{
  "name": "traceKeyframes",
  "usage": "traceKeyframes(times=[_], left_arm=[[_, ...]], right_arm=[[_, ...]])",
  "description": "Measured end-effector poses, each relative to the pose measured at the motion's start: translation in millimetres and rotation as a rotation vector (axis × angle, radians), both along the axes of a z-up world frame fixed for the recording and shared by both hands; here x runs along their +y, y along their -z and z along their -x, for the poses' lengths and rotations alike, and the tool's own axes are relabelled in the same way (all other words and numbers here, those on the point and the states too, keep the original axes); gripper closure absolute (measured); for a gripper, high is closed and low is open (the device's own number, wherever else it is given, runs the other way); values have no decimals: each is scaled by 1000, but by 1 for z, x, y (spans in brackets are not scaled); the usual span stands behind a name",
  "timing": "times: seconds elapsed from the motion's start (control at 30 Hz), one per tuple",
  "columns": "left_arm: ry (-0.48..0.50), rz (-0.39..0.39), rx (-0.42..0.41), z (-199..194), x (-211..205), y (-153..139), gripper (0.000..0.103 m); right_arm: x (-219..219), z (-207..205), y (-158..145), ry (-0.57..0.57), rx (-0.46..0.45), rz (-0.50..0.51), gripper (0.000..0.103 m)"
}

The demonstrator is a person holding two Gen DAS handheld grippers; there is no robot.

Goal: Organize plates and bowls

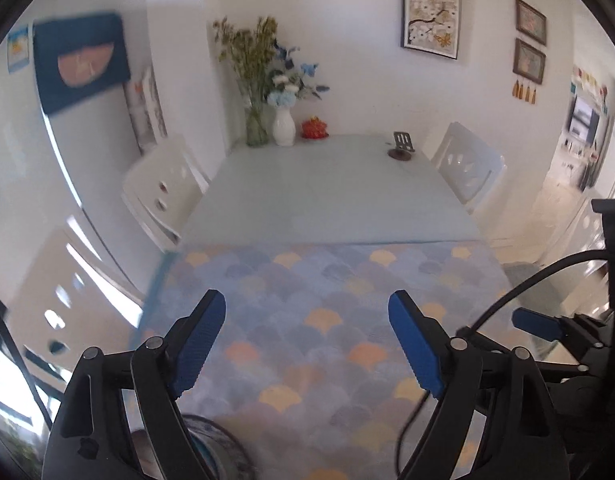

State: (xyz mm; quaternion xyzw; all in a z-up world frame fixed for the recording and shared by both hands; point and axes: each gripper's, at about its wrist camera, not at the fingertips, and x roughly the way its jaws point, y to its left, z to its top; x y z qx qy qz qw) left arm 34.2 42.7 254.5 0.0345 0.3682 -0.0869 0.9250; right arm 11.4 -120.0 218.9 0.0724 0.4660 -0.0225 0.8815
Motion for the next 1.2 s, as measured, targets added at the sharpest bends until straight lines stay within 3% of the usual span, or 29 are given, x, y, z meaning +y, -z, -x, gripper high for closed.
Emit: traceKeyframes(times=[0.27, 0.47, 0.67, 1.2], left_arm=[[-29, 35, 126, -11, -3, 26, 20], [-62, -18, 97, -12, -6, 30, 20], [-74, -43, 149, -13, -9, 42, 20], [-15, -36, 173, -3, -29, 50, 20]], right_arm=[[-8, -13, 14, -12, 40, 18, 34], [-7, -16, 24, -26, 72, 12, 34], [-10, -19, 28, -22, 89, -11, 34], [-24, -15, 36, 2, 102, -17, 34]])
